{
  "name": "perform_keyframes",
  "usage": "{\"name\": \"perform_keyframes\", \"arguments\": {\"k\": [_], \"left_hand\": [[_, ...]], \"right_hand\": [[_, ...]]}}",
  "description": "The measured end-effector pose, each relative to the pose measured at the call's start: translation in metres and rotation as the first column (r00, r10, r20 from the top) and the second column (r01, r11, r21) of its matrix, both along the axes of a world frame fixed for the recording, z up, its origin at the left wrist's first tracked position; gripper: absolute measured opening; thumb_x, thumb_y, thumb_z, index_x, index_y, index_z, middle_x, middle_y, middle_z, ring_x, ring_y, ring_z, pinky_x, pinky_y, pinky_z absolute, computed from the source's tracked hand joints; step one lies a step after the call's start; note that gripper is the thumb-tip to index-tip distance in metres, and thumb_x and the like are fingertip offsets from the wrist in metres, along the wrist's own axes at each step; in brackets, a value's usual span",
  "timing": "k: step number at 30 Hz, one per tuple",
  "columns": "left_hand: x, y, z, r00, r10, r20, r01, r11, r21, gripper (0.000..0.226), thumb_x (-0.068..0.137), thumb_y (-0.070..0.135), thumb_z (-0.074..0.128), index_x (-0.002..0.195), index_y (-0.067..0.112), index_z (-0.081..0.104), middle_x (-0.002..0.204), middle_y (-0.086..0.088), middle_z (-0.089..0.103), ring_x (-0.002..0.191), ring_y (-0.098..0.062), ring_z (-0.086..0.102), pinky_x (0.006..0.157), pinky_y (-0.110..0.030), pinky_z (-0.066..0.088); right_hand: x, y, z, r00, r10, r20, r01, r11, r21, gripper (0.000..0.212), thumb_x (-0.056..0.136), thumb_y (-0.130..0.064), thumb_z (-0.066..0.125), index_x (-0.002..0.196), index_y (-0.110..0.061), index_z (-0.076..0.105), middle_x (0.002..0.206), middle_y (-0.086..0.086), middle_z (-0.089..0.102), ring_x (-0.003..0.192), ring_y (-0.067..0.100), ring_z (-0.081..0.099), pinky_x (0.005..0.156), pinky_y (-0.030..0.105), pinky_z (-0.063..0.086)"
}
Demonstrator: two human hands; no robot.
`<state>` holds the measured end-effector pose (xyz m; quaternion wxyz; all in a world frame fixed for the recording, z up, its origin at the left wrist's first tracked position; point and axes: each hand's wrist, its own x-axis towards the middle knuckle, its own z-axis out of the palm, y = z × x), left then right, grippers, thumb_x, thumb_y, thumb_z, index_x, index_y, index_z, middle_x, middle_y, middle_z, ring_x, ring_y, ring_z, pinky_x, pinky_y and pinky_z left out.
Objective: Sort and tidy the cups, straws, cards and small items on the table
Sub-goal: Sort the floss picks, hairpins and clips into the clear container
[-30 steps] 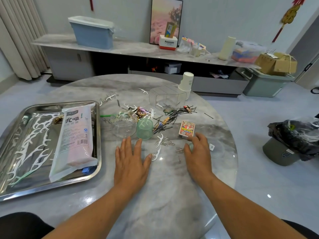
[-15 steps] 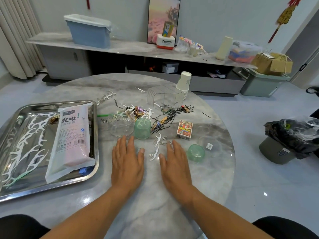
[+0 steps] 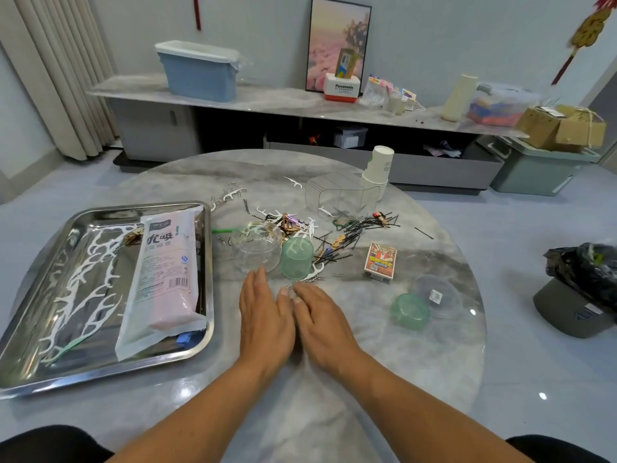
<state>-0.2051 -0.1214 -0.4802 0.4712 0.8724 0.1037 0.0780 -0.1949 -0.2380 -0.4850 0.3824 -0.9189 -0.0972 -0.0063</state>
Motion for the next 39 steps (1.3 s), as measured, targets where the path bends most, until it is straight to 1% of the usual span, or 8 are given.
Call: {"name": "perform_keyframes", "arguments": {"k": [2,5,10,17,21,30,34,39], "left_hand": [[0.004,-0.001,0.008,0.998,0.034,0.043,-0.032,0.998,-0.050,0.064,0.104,0.021,0.043,0.161,0.016,0.013,0.169,-0.003,0.010,0.155,-0.014,0.003,0.125,-0.031,0.005],[0.016,0.004,0.028,0.987,0.058,0.149,-0.046,0.996,-0.077,0.072,0.098,0.008,0.050,0.160,0.018,0.015,0.168,-0.004,0.012,0.154,-0.015,0.005,0.126,-0.033,0.008],[0.055,0.042,0.053,0.988,0.027,0.152,-0.042,0.994,0.101,0.093,0.090,0.013,0.071,0.159,0.036,0.012,0.168,0.001,-0.006,0.155,-0.018,-0.006,0.126,-0.042,0.010],[0.108,0.071,0.049,0.985,-0.102,-0.139,0.143,0.933,0.331,0.108,0.074,0.040,0.082,0.158,0.042,0.014,0.168,-0.008,-0.012,0.155,-0.027,-0.012,0.124,-0.044,0.009],[0.120,0.069,0.038,0.977,-0.086,-0.193,0.158,0.905,0.396,0.101,0.072,0.058,0.077,0.156,0.037,0.024,0.159,-0.016,0.017,0.149,-0.037,0.017,0.118,-0.045,0.026],[0.115,0.052,0.044,0.997,-0.053,0.064,0.037,0.974,0.226,0.092,0.069,0.048,0.081,0.147,0.037,0.035,0.145,-0.005,0.028,0.134,-0.028,0.038,0.107,-0.038,0.039],[0.094,0.007,0.052,0.972,-0.220,0.085,0.210,0.971,0.114,0.095,0.061,0.061,0.081,0.143,0.045,0.035,0.131,0.011,0.028,0.119,-0.012,0.041,0.090,-0.020,0.041],[0.063,-0.054,0.029,0.897,-0.424,0.124,0.422,0.906,0.047,0.090,0.060,0.050,0.079,0.139,0.051,0.036,0.125,0.020,0.027,0.126,-0.003,0.039,0.094,-0.007,0.032]], "right_hand": [[0.010,0.010,0.008,0.985,-0.158,0.064,0.145,0.975,0.168,0.041,0.099,-0.027,0.059,0.139,-0.022,0.056,0.141,-0.006,0.054,0.132,0.010,0.047,0.114,0.029,0.037],[0.036,0.022,0.027,0.944,-0.301,0.137,0.259,0.931,0.257,0.064,0.085,-0.028,0.072,0.144,-0.027,0.047,0.144,-0.008,0.048,0.134,0.010,0.041,0.114,0.029,0.034],[0.079,0.034,0.045,0.965,-0.242,0.103,0.239,0.970,0.038,0.089,0.080,-0.044,0.077,0.155,-0.038,0.028,0.159,-0.004,0.033,0.148,0.017,0.025,0.122,0.042,0.022],[0.095,0.018,0.044,0.935,-0.336,0.112,0.333,0.942,0.048,0.048,0.088,-0.044,0.068,0.135,-0.039,0.058,0.135,-0.005,0.057,0.126,0.019,0.051,0.114,0.039,0.031],[0.109,-0.019,0.062,0.875,-0.450,0.177,0.452,0.891,0.029,0.043,0.091,-0.041,0.067,0.134,-0.036,0.060,0.137,-0.003,0.056,0.123,0.021,0.054,0.108,0.041,0.039],[0.118,-0.090,0.061,0.825,-0.558,0.090,0.561,0.828,-0.015,0.043,0.094,-0.037,0.069,0.135,-0.036,0.058,0.144,-0.001,0.050,0.126,0.025,0.052,0.109,0.043,0.037],[0.111,-0.096,0.051,0.886,-0.462,0.027,0.458,0.866,-0.199,0.068,0.088,-0.028,0.075,0.147,-0.040,0.044,0.157,0.000,0.032,0.134,0.029,0.045,0.110,0.044,0.036],[0.106,-0.108,0.045,0.892,-0.452,-0.022,0.431,0.865,-0.257,0.088,0.087,-0.018,0.073,0.153,-0.049,0.024,0.164,-0.002,0.008,0.127,0.035,0.050,0.096,0.040,0.045]]}}
